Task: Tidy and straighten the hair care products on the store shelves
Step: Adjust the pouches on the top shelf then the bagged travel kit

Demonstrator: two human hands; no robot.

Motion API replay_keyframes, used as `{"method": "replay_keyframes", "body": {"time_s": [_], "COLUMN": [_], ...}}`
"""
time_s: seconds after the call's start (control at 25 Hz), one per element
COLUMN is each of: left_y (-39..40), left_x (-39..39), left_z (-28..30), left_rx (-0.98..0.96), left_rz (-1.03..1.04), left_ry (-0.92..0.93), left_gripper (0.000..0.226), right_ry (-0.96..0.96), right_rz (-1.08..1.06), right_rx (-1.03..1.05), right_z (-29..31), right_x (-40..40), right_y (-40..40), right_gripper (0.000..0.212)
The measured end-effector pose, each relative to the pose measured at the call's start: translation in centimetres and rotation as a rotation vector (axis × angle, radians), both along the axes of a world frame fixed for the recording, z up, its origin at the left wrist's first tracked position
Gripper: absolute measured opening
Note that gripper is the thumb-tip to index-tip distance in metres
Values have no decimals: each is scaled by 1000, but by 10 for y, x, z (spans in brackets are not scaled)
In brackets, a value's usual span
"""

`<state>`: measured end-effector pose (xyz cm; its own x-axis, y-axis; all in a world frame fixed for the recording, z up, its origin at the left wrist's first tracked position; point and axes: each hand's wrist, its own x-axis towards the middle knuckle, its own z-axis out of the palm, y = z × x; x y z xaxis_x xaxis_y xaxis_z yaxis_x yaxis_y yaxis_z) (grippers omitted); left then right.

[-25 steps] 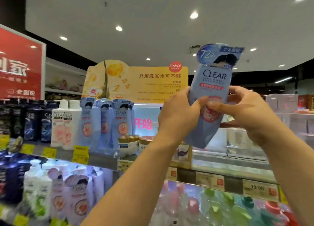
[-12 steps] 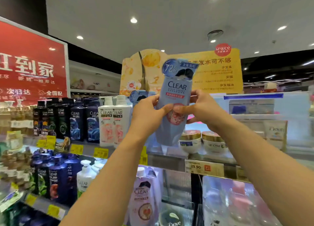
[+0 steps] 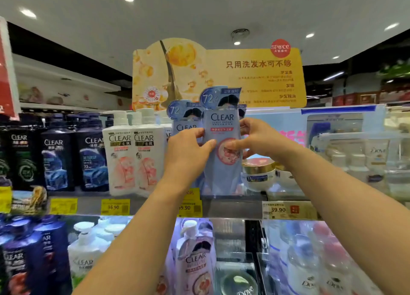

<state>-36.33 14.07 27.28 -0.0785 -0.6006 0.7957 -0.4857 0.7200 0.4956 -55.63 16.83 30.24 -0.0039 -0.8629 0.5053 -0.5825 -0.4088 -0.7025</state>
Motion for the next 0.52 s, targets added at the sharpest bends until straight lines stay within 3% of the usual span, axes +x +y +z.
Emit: {"method": "replay_keyframes", "body": {"time_s": [0.28,0.52], "left_y": [-11,-20], "left_x": [-5,6], "left_z": [-9,-4], "left_rx": [-85,-185], "left_rz": [61,256], "left_ry": [-76,58], "left_gripper": [26,44], "right_ry": [67,72], "right_rz": [-87,-109], "right_rx": [49,85], "right_z": [-9,-10], "right_x": [-1,-6], "right_y": [-2,-5], "right_gripper": [44,47]}}
